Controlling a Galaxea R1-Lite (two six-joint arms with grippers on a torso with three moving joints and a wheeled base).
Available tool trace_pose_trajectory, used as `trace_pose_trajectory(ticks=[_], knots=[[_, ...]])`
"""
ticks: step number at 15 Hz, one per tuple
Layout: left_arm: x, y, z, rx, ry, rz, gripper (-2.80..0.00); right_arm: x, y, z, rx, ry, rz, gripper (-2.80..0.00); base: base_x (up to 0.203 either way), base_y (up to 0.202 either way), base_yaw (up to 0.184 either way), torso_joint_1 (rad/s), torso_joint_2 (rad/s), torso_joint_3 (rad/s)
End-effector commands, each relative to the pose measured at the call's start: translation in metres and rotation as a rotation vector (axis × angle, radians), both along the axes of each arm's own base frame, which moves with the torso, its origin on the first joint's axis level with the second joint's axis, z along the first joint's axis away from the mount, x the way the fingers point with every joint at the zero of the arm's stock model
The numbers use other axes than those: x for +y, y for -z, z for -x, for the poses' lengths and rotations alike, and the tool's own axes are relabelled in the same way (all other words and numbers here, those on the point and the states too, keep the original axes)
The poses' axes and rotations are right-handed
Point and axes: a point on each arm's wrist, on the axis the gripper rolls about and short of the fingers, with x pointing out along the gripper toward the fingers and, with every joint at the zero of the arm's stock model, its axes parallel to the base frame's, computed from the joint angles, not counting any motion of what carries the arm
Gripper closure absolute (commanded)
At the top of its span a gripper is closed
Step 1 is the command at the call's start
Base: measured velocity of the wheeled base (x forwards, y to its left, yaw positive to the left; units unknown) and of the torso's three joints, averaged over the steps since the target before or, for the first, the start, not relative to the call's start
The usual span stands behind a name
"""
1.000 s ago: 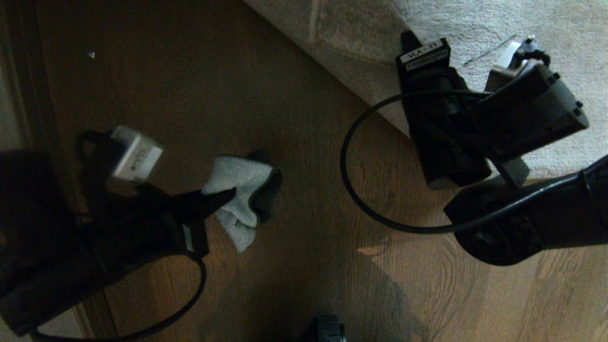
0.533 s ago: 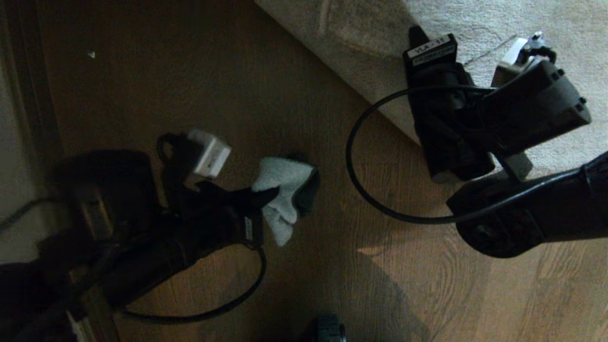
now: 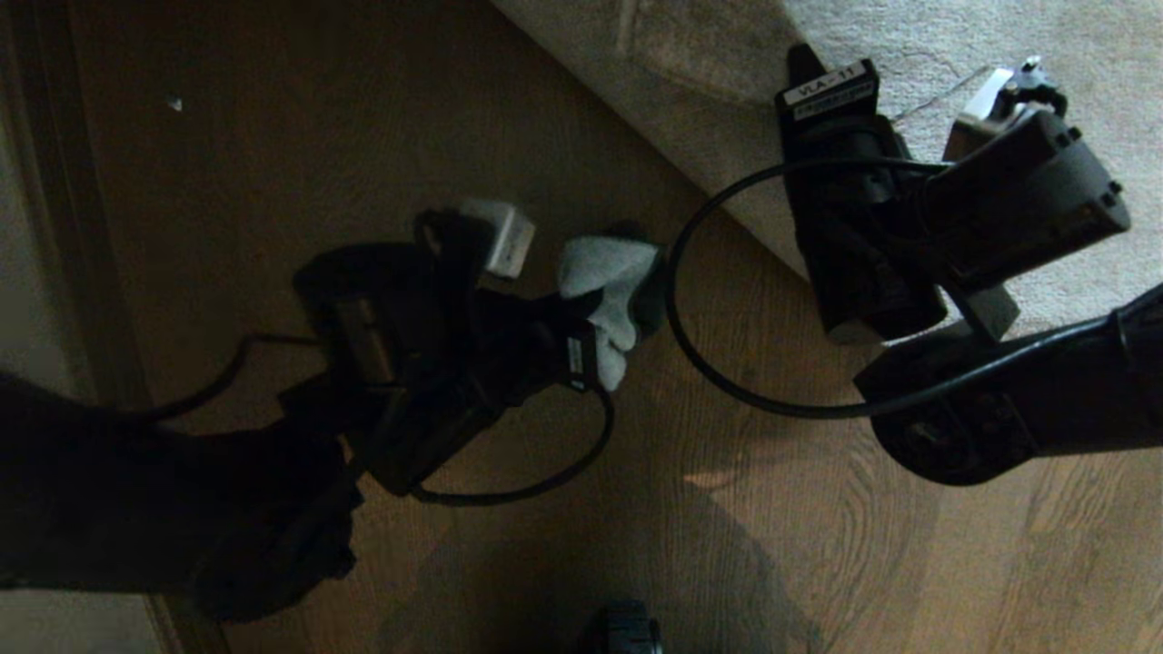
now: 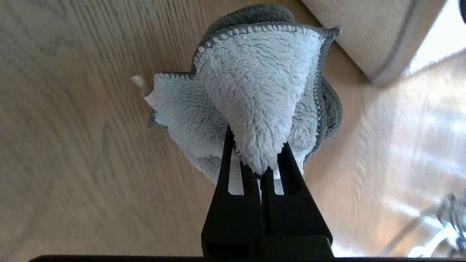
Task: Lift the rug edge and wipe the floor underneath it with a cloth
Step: Wipe the floor under the carpet with a rag
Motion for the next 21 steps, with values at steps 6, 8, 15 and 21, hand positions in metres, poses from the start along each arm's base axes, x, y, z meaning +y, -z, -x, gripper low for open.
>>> trace_pose_trajectory(ticks=[6, 8, 15, 21], knots=[[0.004, 0.022, -0.036, -0.013, -0.078, 0.010, 0.00, -0.005, -0.005, 0.003, -0.042, 0.008, -0.037, 0.00, 0.000, 0.000, 0.000, 0.000, 0.00, 0.000], [0.010, 0.019, -0.051, -0.030, -0.117, 0.021, 0.00, -0.007, -0.005, 0.002, -0.042, 0.014, -0.036, 0.00, 0.000, 0.000, 0.000, 0.000, 0.00, 0.000], [0.035, 0.006, -0.080, -0.083, -0.219, 0.051, 0.00, -0.011, -0.005, -0.001, -0.042, 0.026, -0.034, 0.00, 0.000, 0.000, 0.000, 0.000, 0.00, 0.000], [0.074, -0.001, -0.096, -0.103, -0.330, 0.057, 0.00, -0.012, -0.005, -0.002, -0.041, 0.029, -0.034, 0.00, 0.000, 0.000, 0.000, 0.000, 0.00, 0.000]])
